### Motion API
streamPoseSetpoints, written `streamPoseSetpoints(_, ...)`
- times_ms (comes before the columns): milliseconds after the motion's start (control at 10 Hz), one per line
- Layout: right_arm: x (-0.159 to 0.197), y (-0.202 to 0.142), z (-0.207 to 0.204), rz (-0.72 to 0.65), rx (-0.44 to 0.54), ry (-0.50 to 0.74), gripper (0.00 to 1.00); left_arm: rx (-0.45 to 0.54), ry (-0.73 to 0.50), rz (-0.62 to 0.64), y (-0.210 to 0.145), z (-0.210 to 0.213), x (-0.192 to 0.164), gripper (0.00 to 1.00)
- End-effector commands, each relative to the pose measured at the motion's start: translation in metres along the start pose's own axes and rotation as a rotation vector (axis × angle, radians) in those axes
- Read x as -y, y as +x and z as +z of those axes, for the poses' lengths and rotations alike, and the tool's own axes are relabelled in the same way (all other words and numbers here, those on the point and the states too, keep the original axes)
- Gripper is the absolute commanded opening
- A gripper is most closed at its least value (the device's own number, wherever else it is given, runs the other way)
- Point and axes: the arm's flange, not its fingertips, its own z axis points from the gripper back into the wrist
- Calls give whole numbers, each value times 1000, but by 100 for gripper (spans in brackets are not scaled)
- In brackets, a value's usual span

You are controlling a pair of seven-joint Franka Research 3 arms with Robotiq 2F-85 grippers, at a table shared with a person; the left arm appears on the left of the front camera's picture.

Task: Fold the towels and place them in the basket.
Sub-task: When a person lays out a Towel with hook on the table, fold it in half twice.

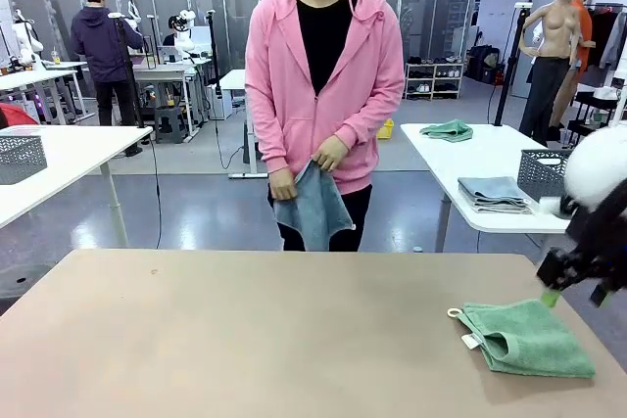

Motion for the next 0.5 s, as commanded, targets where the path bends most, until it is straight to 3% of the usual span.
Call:
streamPoseSetpoints(0, -27, -35, 103, 99, 63, 44, 91, -5, 18, 7, -1, -1, 1, 97)
streamPoseSetpoints(200, -78, -55, 184, 237, 105, 75, 91, -5, 18, 7, -1, -1, 1, 97)
streamPoseSetpoints(400, -125, -79, 234, 356, 156, 82, 91, -5, 18, 7, -1, -1, 1, 97)
